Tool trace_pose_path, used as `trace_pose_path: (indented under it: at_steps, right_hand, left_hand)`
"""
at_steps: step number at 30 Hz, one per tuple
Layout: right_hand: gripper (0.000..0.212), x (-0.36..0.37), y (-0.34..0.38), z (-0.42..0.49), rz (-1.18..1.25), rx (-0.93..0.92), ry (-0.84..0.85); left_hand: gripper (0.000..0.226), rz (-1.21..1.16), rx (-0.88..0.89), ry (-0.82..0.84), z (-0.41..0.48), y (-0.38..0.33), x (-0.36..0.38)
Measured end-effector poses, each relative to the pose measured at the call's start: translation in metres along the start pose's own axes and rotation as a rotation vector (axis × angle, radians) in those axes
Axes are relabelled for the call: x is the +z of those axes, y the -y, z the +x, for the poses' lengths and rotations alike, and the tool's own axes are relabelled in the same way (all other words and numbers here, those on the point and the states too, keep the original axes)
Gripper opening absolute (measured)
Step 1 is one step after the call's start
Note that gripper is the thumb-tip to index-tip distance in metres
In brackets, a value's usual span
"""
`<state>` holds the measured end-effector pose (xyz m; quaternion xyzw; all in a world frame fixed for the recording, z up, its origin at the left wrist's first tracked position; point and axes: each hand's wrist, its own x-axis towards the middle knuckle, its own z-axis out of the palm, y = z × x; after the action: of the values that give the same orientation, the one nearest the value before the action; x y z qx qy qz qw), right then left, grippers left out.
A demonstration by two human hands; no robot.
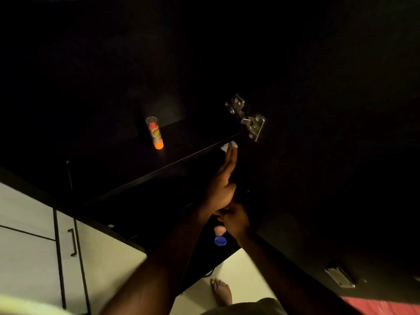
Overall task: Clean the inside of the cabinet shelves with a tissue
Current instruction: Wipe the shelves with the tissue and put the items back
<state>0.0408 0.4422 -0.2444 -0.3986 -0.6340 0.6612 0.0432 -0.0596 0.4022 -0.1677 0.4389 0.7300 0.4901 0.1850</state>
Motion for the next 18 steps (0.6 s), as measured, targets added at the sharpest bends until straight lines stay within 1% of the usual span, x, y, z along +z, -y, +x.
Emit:
trace_pose_path:
  at_steps: [2,3,4,5,6,7,8,9,11,13,14,16,18]
  right_hand:
    - [0.026,-0.001,-0.003,0.002,0.294,0.113,0.029]
    - [0.029,-0.004,-0.006,0.004,0.422,0.148,0.036]
    - [0.031,-0.008,-0.007,0.006,0.500,0.166,0.045]
    - [0.033,-0.011,-0.007,0.006,0.532,0.170,0.053]
    - [0.035,-0.013,-0.009,0.006,0.554,0.162,0.067]
    - [0.037,-0.014,-0.010,0.004,0.564,0.144,0.078]
    - [0.041,-0.015,-0.011,0.004,0.586,0.131,0.078]
    - [0.041,-0.016,-0.013,0.003,0.602,0.125,0.070]
    - [0.030,-0.018,-0.020,0.007,0.637,0.134,0.054]
    - [0.032,-0.018,-0.022,0.009,0.638,0.166,0.022]
    - [0.033,-0.018,-0.024,0.010,0.633,0.174,0.022]
    - [0.033,-0.015,-0.023,0.009,0.649,0.179,0.044]
    - [0.034,-0.012,-0.025,0.011,0.634,0.196,0.041]
  left_hand:
    - [0.099,0.016,0.005,0.008,0.004,0.001,0.001]
    - [0.094,-0.015,-0.037,-0.005,0.010,-0.003,0.000]
    - [0.086,-0.064,-0.107,-0.036,0.019,-0.005,-0.002]
    - [0.077,-0.085,-0.212,-0.074,0.029,-0.006,-0.005]
    - [0.069,-0.066,-0.305,-0.104,0.038,-0.008,-0.010]
    - [0.065,-0.055,-0.334,-0.121,0.041,-0.008,-0.015]
    - [0.064,-0.080,-0.300,-0.122,0.040,-0.010,-0.016]
    - [0.068,-0.131,-0.229,-0.097,0.033,-0.013,-0.015]
    - [0.088,-0.135,-0.094,-0.009,0.009,-0.017,-0.009]
    - [0.101,-0.095,0.013,0.027,-0.008,-0.020,-0.003]
    - [0.102,-0.074,0.040,0.030,-0.011,-0.021,-0.003]
    - [0.101,-0.066,0.018,0.032,-0.005,-0.018,-0.006]
    - [0.092,-0.115,-0.031,0.009,0.005,-0.007,-0.007]
